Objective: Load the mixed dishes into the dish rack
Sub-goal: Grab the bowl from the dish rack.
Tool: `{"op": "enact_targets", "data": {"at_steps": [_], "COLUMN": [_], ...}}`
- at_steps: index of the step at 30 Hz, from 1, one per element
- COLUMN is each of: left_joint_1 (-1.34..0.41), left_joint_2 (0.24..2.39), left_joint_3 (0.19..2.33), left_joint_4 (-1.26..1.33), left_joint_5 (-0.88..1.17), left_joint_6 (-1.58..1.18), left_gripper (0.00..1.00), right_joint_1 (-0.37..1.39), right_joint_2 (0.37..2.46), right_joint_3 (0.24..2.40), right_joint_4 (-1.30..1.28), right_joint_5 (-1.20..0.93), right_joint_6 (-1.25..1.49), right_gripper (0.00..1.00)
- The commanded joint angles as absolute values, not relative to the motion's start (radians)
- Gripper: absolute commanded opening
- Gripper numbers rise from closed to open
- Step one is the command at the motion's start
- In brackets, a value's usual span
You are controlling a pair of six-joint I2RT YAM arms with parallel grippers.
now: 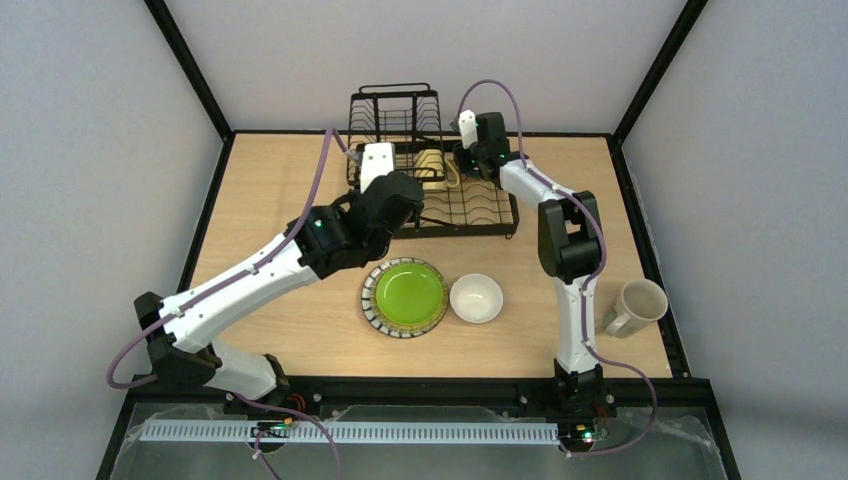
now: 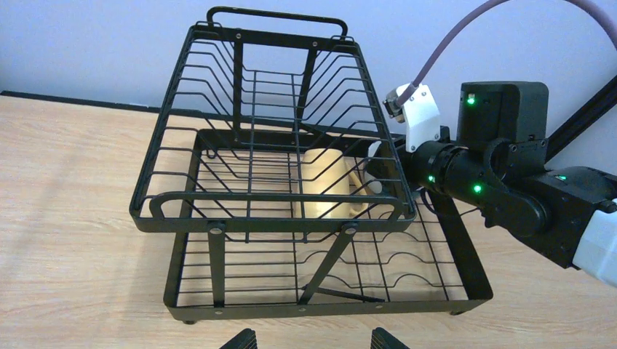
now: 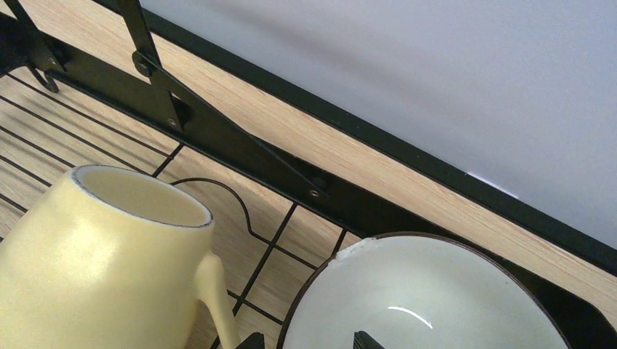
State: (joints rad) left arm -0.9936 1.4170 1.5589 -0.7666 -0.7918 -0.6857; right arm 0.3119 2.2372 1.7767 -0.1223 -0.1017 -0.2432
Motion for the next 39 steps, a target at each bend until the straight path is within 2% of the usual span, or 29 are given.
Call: {"op": "enact_targets", "data": {"at_steps": [1, 8, 13, 15, 19, 22, 39], "left_joint_1": [-0.986, -0.982, -0.976, -0.976, -0.976, -0.975, -0.975], "left_joint_2": [1.377, 1.371, 1.367, 1.364, 1.359, 1.355, 1.361], "left_joint_3": [1.519, 1.514, 1.513, 1.511, 1.511, 1.509, 1.528], "left_joint_4": [-0.733, -0.727, -0.726, -0.727, -0.729, -0.729, -0.752], "left_joint_5": [-0.795, -0.794, -0.789, -0.786, -0.784, -0.78, -0.767], "left_joint_6": [-0.697, -0.692, -0.69, -0.69, -0.688, -0.688, -0.694], "left_gripper": [0.91, 0.91, 0.91, 0.91, 0.91, 0.91, 0.91], "right_joint_1": [0.314, 0.314, 0.314, 0.314, 0.314, 0.315, 0.339], "right_joint_2": [2.258, 2.288, 2.298, 2.298, 2.291, 2.28, 2.158], "right_joint_3": [1.779, 1.804, 1.809, 1.806, 1.806, 1.805, 1.819], "right_joint_4": [-0.105, -0.14, -0.156, -0.158, -0.159, -0.16, -0.183], "right_joint_5": [-0.081, -0.084, -0.082, -0.077, -0.065, -0.059, -0.029], "right_joint_6": [-0.265, -0.249, -0.236, -0.23, -0.217, -0.212, -0.197], "right_gripper": [0.7, 0.63, 0.53, 0.44, 0.17, 0.01, 0.0]}}
